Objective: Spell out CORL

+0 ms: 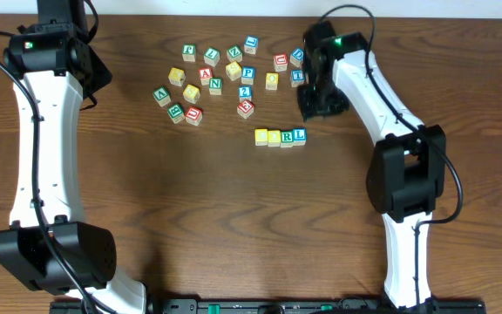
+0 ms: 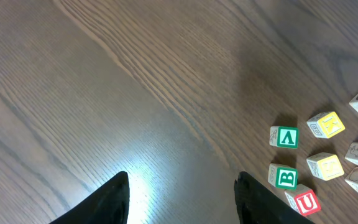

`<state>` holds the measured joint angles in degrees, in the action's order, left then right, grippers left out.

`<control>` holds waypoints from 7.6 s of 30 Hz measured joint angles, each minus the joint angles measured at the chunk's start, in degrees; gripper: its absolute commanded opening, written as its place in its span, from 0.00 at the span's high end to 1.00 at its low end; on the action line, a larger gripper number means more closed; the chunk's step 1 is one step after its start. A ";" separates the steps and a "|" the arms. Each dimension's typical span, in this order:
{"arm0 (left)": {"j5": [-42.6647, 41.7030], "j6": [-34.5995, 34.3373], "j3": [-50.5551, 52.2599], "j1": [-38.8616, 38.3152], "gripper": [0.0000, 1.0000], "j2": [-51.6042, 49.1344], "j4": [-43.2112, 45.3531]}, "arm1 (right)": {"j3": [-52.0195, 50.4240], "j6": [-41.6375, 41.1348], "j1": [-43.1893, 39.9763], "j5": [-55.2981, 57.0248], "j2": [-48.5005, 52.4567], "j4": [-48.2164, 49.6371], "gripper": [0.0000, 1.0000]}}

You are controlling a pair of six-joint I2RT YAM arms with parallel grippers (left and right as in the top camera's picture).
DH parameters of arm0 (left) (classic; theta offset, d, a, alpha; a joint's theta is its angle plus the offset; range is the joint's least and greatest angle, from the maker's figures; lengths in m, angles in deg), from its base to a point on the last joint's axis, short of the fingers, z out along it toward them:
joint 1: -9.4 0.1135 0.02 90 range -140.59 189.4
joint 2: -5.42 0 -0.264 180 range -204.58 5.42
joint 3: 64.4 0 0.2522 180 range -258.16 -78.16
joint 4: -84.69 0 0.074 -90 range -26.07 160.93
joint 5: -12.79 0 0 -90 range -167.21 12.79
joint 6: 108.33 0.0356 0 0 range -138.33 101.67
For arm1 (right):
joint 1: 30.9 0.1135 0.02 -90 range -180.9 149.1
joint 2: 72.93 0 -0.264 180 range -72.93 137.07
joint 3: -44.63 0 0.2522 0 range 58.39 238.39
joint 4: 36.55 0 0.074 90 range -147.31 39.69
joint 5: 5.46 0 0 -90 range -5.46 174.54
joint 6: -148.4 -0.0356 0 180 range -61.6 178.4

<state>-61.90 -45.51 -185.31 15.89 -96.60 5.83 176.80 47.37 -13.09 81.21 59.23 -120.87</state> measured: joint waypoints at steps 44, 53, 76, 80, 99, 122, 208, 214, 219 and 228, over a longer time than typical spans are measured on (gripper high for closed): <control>0.02 0.00 0.00 0.00 0.47 0.00 -0.02 | -8.00 -21.86 14.64 4.61 0.98 15.72 0.66; 0.02 0.00 0.00 0.00 0.47 0.00 0.00 | -8.02 -21.86 14.69 4.61 0.98 15.93 0.66; 0.02 0.00 0.00 0.00 0.46 0.00 0.00 | -8.02 -20.13 14.91 4.63 1.01 17.16 0.99; 0.02 0.00 0.00 0.00 0.46 0.00 0.00 | -8.02 -20.13 14.91 4.63 1.01 16.94 0.99; 0.02 0.00 0.00 0.00 0.46 0.00 0.00 | -8.15 -7.32 16.11 -2.67 1.01 21.16 0.92; 0.02 0.00 0.00 0.00 0.47 0.00 0.00 | -8.15 -8.28 18.60 1.88 1.01 15.65 0.94; 0.02 0.00 0.00 0.00 0.46 0.00 0.00 | -16.92 -7.93 2.73 2.14 -3.21 16.02 0.96; 0.00 0.00 0.00 0.00 0.46 0.00 0.00 | -16.92 -7.65 2.73 1.75 -3.21 15.91 0.96; 0.02 0.00 0.00 0.00 0.46 0.00 0.00 | -16.92 -6.67 2.75 1.51 -3.21 16.13 0.96; 0.00 0.00 0.00 0.00 0.46 0.00 0.00 | -16.92 -4.74 2.73 0.15 -3.21 16.24 0.97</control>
<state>-61.90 -45.51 -185.31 15.89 -96.60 5.83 159.89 42.63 -10.36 81.36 56.02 -104.63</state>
